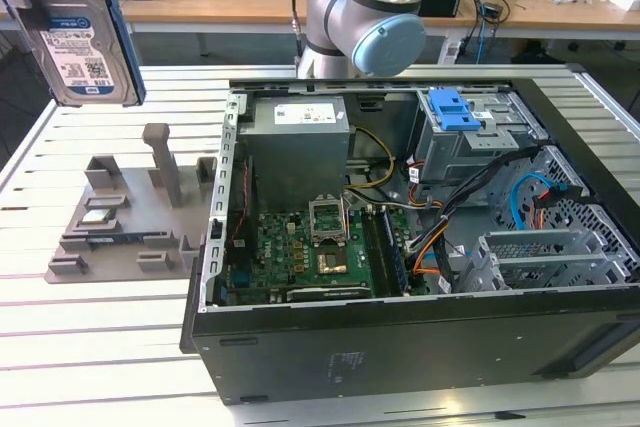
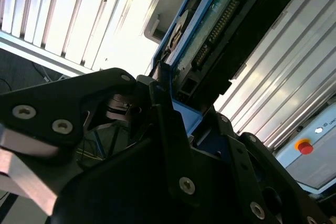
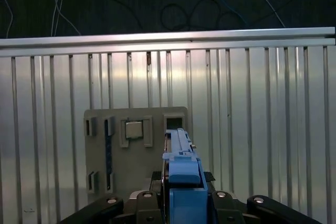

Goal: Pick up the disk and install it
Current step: 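Pick up the disk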

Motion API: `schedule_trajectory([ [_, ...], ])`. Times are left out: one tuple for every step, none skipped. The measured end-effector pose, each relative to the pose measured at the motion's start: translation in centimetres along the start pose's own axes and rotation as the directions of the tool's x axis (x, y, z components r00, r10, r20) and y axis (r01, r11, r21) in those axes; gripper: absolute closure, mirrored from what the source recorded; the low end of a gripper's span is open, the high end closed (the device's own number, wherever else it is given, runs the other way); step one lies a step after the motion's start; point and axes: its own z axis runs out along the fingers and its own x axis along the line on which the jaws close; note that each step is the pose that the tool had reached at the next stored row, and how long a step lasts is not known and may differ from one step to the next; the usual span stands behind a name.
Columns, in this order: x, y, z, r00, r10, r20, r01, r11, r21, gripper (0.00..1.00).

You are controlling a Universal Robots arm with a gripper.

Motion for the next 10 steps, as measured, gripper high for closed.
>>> schedule_trajectory([
  [0.0, 0.0, -0.17, 1.0, 0.0, 0.0, 0.0, 1.0, 0.0001, 0.63],
  [0.01, 0.0, -0.56, 1.0, 0.0, 0.0, 0.0, 1.0, 0.0001, 0.63],
  [0.02, 0.01, -1.02, 1.0, 0.0, 0.0, 0.0, 1.0, 0.0, 0.63],
  [0.03, 0.01, -1.25, 1.0, 0.0, 0.0, 0.0, 1.0, 0.0001, 0.63],
  [0.03, 0.01, -1.49, 1.0, 0.0, 0.0, 0.0, 1.0, 0.0001, 0.63],
  [0.04, 0.01, -2.07, 1.0, 0.0, 0.0, 0.0, 1.0, 0.0001, 0.63],
  [0.06, 0.01, -2.73, 1.0, 0.0, 0.0001, 0.0, 1.0, 0.0001, 0.63],
  [0.07, 0.02, -3.53, 1.0, 0.0, 0.0, 0.0, 1.0, 0.0001, 0.63],
  [0.09, 0.02, -4.62, 1.0, 0.0, 0.0, 0.0, 1.0, 0.0001, 0.63],
  [0.11, 0.02, -5.4, 1.0, 0.0, 0.0, 0.0, 1.0, 0.0, 0.63],
])
